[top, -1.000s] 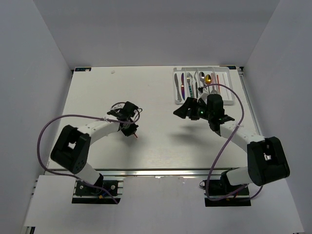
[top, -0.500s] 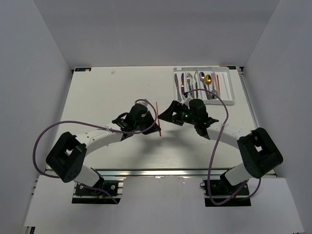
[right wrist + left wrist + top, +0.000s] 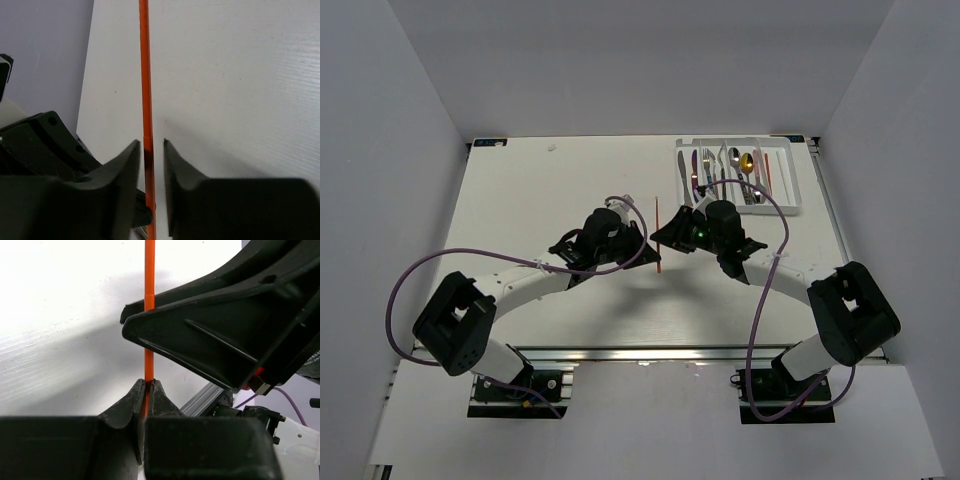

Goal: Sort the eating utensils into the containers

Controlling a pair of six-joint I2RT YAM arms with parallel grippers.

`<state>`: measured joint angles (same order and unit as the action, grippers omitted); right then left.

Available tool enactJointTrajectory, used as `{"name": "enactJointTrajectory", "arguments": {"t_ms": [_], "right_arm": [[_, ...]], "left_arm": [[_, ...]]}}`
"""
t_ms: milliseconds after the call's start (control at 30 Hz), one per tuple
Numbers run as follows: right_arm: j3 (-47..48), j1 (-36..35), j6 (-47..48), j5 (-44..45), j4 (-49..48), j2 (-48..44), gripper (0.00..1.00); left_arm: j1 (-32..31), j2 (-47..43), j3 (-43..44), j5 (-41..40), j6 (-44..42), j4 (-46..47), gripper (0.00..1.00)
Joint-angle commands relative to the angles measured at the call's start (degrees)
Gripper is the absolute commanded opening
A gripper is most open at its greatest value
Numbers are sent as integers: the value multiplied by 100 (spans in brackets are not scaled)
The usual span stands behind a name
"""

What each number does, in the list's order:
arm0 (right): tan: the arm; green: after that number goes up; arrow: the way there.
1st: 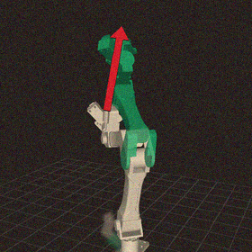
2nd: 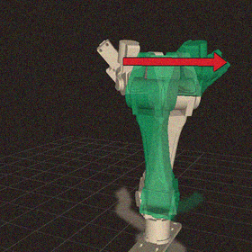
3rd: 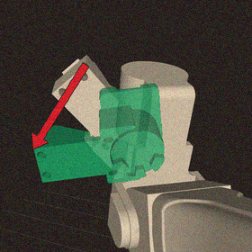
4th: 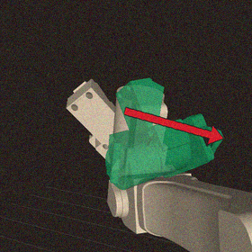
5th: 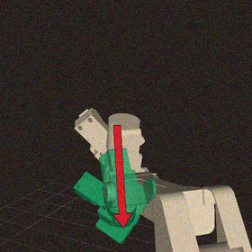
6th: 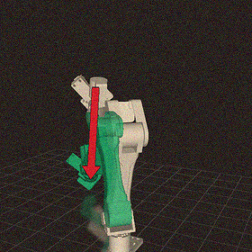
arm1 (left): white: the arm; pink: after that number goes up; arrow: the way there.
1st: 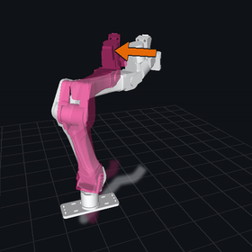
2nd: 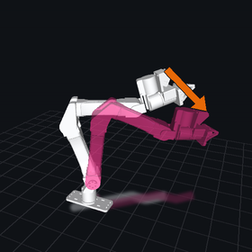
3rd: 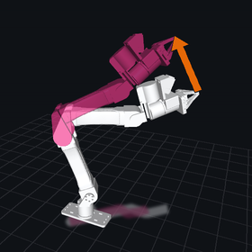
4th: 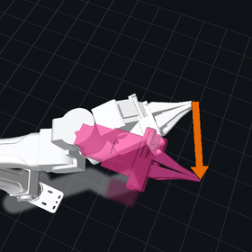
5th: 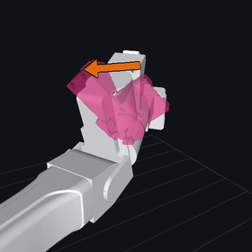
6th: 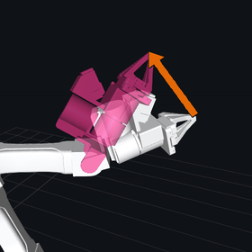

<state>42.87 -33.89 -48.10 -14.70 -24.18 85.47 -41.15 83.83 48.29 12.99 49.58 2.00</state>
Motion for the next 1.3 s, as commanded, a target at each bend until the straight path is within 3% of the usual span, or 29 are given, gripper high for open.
{"name": "enactJointTrajectory", "arguments": {"t_ms": [0, 33, 100, 167, 200, 267, 400, 567, 733, 900, 1267], "right_arm": [[239, -39, 55, -147, -323, -13, 26], [230, -39, 63, -260, -393, -4, 21], [248, -30, 159, -367, -526, 31, 0], [370, 31, 335, -254, -386, 22, 0], [441, 145, 597, -174, -107, -13, 0], [739, 303, 1002, 203, 228, -31, 0], [1976, 1013, 2468, 994, 1669, 520, 0], [3742, 1946, 4436, 1721, 2919, 1724, 0], [5001, 2641, 5432, 2654, 3165, 2684, 0], [6555, 3089, 5969, 3122, 3587, 3826, 0], [7068, 3582, 6014, 2849, 3219, 4794, 0]], "left_arm": [[-43, -315, -57, 98, -159, 126, 3], [-43, -315, -48, 46, -186, 99, 6], [-43, -341, 48, -68, -256, -111, 35], [-43, -394, 171, -428, -370, -444, 62], [-34, -481, 346, -655, -431, -933, 98], [-43, -587, 584, -1629, -659, -1559, 98], [-43, -693, 1383, -3607, -967, -3832, 98], [-43, -1279, 1771, -5137, -1538, -4866, 98], [-43, -2019, 991, -5676, -1961, -4384, 98], [-34, -2083, 444, -5931, -1874, -4277, 98], [-25, -1519, 550, -5817, -2023, -4252, 98]]}}
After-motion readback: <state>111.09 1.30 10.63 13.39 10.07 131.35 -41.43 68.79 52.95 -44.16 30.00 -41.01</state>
